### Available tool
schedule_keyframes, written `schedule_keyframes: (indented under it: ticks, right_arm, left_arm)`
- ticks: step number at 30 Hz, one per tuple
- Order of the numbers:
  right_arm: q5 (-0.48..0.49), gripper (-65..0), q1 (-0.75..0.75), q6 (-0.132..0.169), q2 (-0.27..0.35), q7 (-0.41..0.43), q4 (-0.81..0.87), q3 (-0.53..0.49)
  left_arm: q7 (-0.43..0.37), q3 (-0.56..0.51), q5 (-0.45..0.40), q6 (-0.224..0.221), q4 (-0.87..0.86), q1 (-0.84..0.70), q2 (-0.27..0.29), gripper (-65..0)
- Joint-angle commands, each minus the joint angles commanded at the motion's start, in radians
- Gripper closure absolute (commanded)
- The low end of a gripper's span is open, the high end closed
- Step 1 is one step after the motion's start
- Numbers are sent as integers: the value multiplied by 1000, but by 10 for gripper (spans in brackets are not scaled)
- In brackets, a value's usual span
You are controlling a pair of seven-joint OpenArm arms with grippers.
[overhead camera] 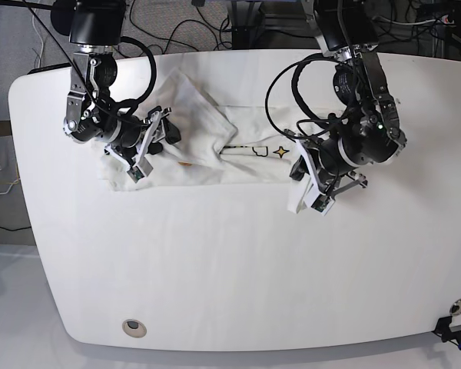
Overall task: Fold the T-shirt properly
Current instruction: 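Fold the held end over toward the right gripper with the left gripper, then press the folded end down onto the bundle with the left gripper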
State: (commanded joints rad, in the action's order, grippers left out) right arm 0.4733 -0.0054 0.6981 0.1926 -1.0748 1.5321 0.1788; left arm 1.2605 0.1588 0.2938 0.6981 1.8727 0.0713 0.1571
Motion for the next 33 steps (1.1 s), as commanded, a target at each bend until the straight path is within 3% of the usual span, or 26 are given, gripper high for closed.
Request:
schedule_keyframes:
  ticks: [10,14,18,27,33]
  right_arm:
    - [0,-297,0,0,0,0,0,0]
    - [0,-297,-2,0,-2,0,0,0]
    - [0,-297,-2,0,-2,0,0,0]
    - [0,-297,-2,0,-2,0,0,2]
    - [0,-297,-2,0,-2,0,0,3]
  left_arm:
    - [-5,-8,3,0,-75,5,0,0]
    - [-6,-9,112,0,-166,20,0,0]
    - [-35,-17,140,0,-245,49,0,0]
    - [-126,-270,140,0,-298,63,0,0]
    - [-199,-304,140,0,-296,55,0,0]
